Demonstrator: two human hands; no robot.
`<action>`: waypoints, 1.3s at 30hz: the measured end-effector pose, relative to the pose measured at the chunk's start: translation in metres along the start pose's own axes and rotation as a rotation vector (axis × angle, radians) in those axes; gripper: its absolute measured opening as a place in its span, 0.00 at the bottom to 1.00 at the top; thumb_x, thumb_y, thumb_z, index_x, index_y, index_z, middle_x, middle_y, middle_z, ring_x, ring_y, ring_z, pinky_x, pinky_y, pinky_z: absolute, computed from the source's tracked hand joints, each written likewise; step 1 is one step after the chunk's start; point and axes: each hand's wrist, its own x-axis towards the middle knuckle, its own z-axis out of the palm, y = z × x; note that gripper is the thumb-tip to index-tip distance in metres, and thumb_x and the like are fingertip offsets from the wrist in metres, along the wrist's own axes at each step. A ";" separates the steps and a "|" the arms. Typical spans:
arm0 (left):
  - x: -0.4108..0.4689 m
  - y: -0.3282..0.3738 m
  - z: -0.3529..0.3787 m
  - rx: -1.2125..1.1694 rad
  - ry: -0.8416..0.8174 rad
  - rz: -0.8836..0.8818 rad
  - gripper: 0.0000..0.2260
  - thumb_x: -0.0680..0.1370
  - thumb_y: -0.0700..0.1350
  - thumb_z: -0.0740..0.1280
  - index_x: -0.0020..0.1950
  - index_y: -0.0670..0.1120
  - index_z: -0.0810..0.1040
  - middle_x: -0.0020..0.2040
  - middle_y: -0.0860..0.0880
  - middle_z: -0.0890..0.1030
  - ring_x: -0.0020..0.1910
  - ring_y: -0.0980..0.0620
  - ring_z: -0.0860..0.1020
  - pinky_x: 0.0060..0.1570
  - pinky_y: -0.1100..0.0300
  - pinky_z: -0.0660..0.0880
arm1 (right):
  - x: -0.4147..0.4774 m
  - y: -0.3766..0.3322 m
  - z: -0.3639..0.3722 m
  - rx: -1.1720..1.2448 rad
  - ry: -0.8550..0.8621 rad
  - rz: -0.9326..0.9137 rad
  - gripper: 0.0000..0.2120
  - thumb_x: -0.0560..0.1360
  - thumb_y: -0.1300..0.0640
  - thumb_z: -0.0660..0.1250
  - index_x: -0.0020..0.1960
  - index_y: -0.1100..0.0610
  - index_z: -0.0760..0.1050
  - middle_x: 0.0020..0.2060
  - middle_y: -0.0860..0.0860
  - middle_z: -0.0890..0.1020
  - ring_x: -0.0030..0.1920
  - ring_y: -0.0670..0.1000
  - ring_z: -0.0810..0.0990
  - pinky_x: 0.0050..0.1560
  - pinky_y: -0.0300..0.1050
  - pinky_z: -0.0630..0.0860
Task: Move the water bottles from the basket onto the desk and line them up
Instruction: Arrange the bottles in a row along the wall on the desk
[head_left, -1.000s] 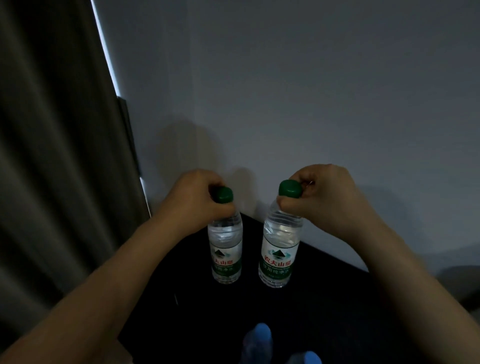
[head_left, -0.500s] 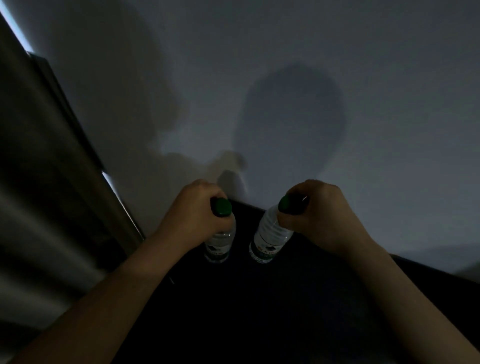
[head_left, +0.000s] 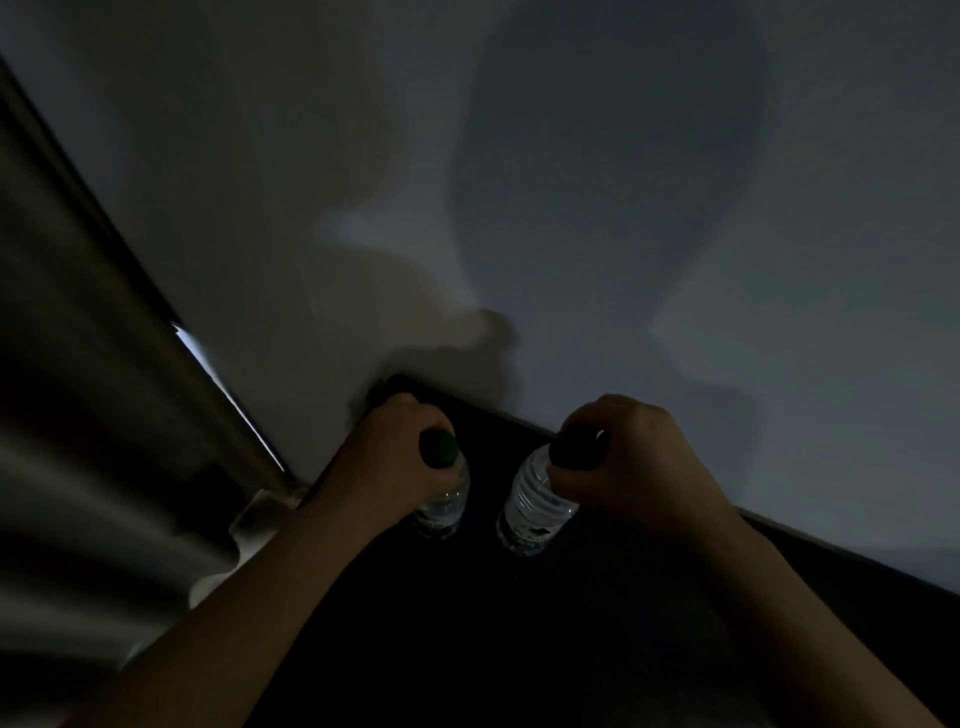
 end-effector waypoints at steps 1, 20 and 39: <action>0.005 -0.004 0.003 0.007 -0.003 -0.011 0.12 0.61 0.45 0.76 0.43 0.48 0.81 0.42 0.49 0.75 0.41 0.51 0.76 0.41 0.62 0.70 | 0.005 0.004 0.003 0.002 -0.012 -0.001 0.10 0.65 0.56 0.74 0.44 0.60 0.81 0.41 0.54 0.80 0.40 0.53 0.79 0.43 0.53 0.78; 0.141 -0.039 0.016 0.083 0.043 0.048 0.12 0.62 0.43 0.78 0.42 0.40 0.82 0.41 0.45 0.75 0.42 0.47 0.74 0.39 0.60 0.66 | 0.076 0.036 0.040 0.032 -0.024 -0.008 0.06 0.66 0.59 0.73 0.41 0.60 0.80 0.40 0.54 0.78 0.38 0.53 0.78 0.41 0.55 0.77; 0.176 -0.061 0.008 0.061 0.088 0.224 0.10 0.61 0.38 0.77 0.39 0.40 0.82 0.38 0.54 0.73 0.38 0.56 0.71 0.33 0.75 0.60 | 0.125 0.041 0.058 0.019 0.040 -0.040 0.07 0.66 0.60 0.73 0.40 0.64 0.80 0.39 0.59 0.81 0.38 0.55 0.80 0.41 0.54 0.78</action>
